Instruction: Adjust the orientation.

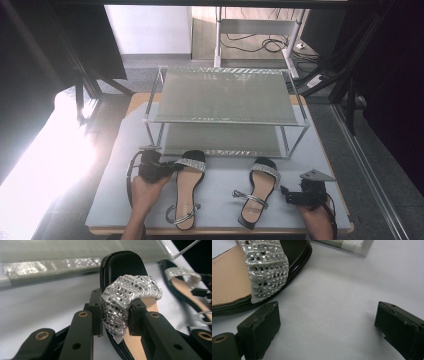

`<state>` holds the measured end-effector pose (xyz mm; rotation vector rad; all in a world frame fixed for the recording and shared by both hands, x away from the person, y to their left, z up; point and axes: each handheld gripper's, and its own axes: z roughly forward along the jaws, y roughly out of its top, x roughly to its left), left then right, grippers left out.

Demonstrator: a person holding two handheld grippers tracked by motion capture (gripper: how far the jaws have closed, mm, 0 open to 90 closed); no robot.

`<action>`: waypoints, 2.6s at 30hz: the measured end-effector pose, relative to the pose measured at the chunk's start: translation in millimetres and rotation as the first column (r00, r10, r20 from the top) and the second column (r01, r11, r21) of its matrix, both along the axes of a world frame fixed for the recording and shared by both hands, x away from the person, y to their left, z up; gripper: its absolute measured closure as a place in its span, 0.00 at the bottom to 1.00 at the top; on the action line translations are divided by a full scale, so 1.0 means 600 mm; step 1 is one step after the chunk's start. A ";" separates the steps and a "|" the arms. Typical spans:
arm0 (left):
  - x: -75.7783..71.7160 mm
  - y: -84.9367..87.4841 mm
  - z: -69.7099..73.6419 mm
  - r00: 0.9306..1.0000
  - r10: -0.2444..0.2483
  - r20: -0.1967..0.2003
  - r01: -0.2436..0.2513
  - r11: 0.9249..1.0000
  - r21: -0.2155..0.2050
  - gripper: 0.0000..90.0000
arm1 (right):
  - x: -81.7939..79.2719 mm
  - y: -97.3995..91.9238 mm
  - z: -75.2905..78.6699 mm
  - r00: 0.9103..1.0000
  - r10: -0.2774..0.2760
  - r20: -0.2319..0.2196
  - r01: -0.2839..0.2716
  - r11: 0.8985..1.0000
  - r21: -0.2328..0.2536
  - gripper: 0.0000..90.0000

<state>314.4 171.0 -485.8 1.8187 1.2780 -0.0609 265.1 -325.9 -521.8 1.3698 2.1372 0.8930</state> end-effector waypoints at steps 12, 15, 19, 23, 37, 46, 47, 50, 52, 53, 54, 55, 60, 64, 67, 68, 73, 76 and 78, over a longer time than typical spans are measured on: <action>-0.002 -0.006 0.069 0.999 -0.044 0.013 0.044 0.998 -0.036 0.78 | 0.000 0.000 0.000 1.000 0.001 0.001 -0.001 1.000 0.000 0.07; -0.004 -0.007 0.085 0.998 -0.057 0.022 0.058 0.997 -0.042 0.78 | 0.000 0.000 0.000 1.000 0.001 0.001 -0.001 1.000 0.000 0.07; -0.006 -0.008 0.107 0.997 -0.077 0.028 0.079 0.995 -0.065 0.78 | 0.000 0.000 0.000 1.000 0.002 0.001 -0.002 1.000 -0.001 0.07; -0.005 -0.007 0.132 0.994 -0.100 0.033 0.102 0.992 -0.076 0.78 | 0.000 0.000 0.000 1.000 0.003 0.002 -0.003 1.000 -0.002 0.07; 0.021 -0.002 0.232 0.992 -0.111 0.060 0.117 0.986 -0.115 0.78 | -0.001 0.000 0.000 1.000 0.003 0.000 -0.003 1.000 -0.002 0.08; 0.067 0.004 0.277 0.997 -0.075 0.029 0.078 0.991 -0.106 0.78 | 0.000 0.000 0.000 1.000 0.005 0.001 -0.005 1.000 -0.001 0.08; 0.075 0.004 0.281 0.997 -0.068 0.025 0.071 0.992 -0.105 0.78 | 0.000 0.000 0.000 1.000 0.005 0.000 -0.005 1.000 0.000 0.08; 0.093 0.004 0.287 0.998 -0.055 0.017 0.057 0.992 -0.109 0.78 | 0.000 0.000 0.000 1.000 0.005 0.000 -0.005 1.000 0.001 0.08; 0.109 0.004 0.292 0.999 -0.045 0.010 0.046 0.992 -0.114 0.78 | 0.000 0.000 0.000 1.000 0.005 0.000 -0.005 1.000 0.001 0.08; 0.114 0.004 0.294 0.999 -0.042 0.008 0.043 0.992 -0.116 0.78 | 0.000 0.000 0.000 1.000 0.005 0.000 -0.005 1.000 0.001 0.08; 0.122 0.003 0.296 0.999 -0.036 0.005 0.036 0.992 -0.117 0.78 | 0.000 0.000 0.000 1.000 0.004 0.000 -0.004 1.000 0.003 0.08; 0.127 0.003 0.298 0.999 -0.032 0.003 0.032 0.992 -0.119 0.78 | 0.000 0.000 0.000 1.000 0.004 0.000 -0.004 1.000 0.003 0.08; 0.162 0.000 0.307 1.000 -0.008 -0.015 0.006 0.992 -0.128 0.78 | 0.000 -0.001 0.001 1.000 0.006 -0.002 -0.006 1.000 0.002 0.08; 0.190 -0.004 0.311 0.999 -0.001 -0.032 -0.003 0.992 -0.129 0.78 | 0.000 0.000 0.000 1.000 0.005 0.000 -0.005 1.000 0.003 0.08; 0.210 -0.008 0.312 0.999 -0.001 -0.046 -0.005 0.992 -0.123 0.78 | 0.000 -0.001 0.000 1.000 0.007 -0.002 -0.007 1.000 0.001 0.08; 0.217 -0.009 0.312 0.999 0.001 -0.050 -0.007 0.993 -0.121 0.78 | 0.000 -0.001 0.001 1.000 0.007 -0.002 -0.007 1.000 0.001 0.08; 0.251 -0.014 0.306 0.997 0.015 -0.077 -0.025 0.992 -0.121 0.78 | 0.000 -0.001 0.000 1.000 0.007 0.001 -0.007 1.000 0.002 0.08; 0.270 -0.015 0.301 0.996 0.024 -0.090 -0.035 0.993 -0.117 0.78 | 0.000 -0.001 0.000 1.000 0.007 0.001 -0.007 1.000 0.002 0.08; 0.282 -0.014 0.299 0.995 0.031 -0.097 -0.042 0.993 -0.111 0.78 | 0.000 -0.001 0.000 1.000 0.007 0.002 -0.007 1.000 0.002 0.08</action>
